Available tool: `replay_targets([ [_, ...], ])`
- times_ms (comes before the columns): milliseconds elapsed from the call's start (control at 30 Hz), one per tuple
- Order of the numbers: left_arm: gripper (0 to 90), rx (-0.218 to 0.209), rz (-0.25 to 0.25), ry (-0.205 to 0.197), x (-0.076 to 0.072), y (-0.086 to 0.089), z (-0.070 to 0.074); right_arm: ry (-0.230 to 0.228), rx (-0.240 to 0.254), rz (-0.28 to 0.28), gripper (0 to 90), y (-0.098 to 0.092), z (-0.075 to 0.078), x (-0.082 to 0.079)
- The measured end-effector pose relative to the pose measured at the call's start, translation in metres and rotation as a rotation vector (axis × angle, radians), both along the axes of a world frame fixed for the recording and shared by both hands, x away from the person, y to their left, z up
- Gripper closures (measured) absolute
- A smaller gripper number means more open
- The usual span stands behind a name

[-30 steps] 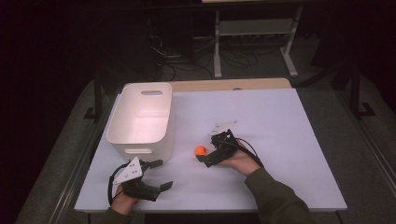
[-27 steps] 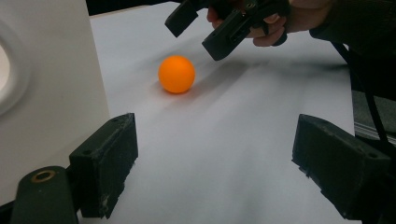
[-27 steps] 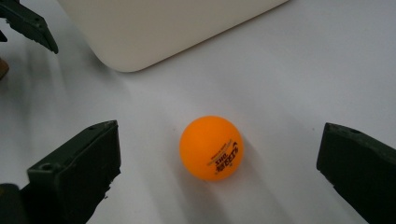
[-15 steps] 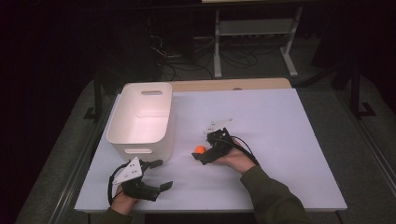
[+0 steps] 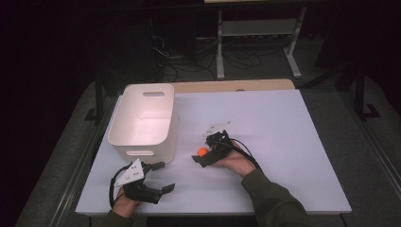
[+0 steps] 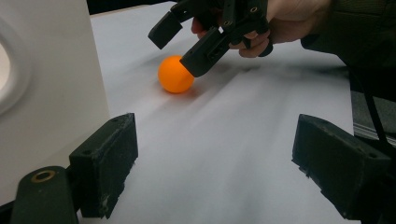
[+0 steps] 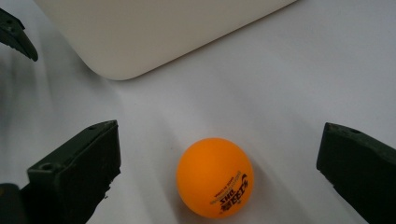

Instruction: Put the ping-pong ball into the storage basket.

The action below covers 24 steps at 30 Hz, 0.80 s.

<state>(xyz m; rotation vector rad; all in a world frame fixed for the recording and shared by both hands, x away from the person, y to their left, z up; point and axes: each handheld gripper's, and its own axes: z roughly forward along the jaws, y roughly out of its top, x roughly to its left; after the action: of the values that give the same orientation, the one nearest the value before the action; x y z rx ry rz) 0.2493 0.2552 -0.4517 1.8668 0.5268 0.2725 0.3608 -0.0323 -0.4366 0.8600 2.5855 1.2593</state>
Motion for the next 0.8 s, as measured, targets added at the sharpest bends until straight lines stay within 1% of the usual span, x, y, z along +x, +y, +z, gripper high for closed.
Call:
replay_targets([
  [800,13.8,0.001,-0.003,0.0,0.0,0.0,0.0,0.003,-0.053,0.025,0.0,0.0087,-0.0088,-0.0025],
])
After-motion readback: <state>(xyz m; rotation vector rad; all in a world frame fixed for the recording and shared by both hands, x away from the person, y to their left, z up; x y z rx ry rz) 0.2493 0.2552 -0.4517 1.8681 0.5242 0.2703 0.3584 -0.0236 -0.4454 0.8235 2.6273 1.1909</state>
